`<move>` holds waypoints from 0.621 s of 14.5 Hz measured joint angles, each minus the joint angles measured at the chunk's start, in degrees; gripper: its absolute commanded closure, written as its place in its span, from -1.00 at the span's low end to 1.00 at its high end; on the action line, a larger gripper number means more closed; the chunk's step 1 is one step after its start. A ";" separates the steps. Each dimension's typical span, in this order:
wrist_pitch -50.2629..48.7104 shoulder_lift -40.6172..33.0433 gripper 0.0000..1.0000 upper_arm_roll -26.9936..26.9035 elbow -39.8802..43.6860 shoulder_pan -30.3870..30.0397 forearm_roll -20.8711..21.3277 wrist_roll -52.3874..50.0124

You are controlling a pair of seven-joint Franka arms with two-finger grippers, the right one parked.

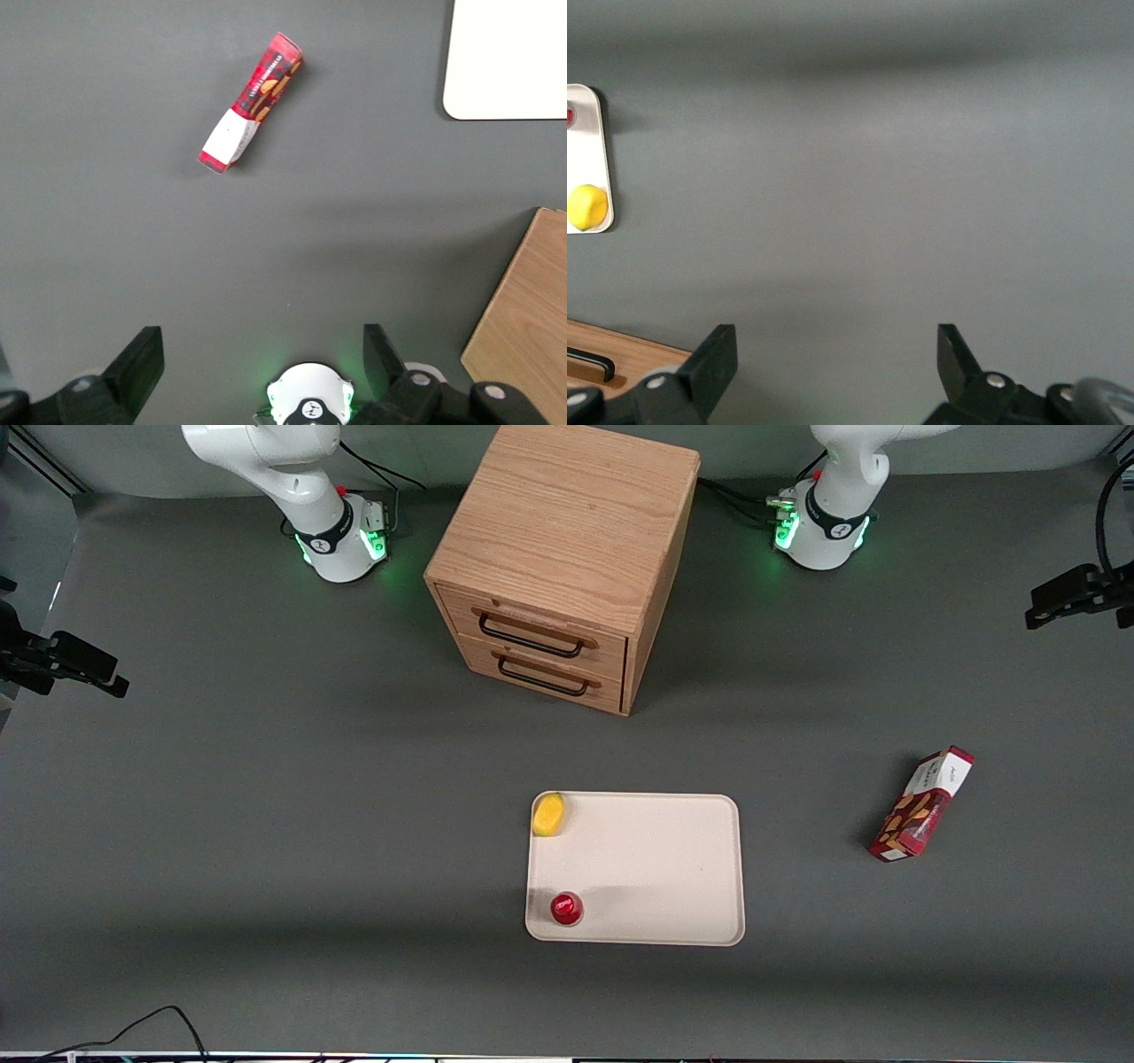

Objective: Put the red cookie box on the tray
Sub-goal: 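Move the left gripper down toward the red plaid cookie box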

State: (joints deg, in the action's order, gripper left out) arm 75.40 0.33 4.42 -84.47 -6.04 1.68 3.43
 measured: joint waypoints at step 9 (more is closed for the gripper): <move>3.95 3.16 -1.00 -0.95 -4.07 -0.07 0.23 9.03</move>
State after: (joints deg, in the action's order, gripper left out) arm 79.35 3.49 3.48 -88.54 -6.12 1.91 12.46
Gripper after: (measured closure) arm 0.000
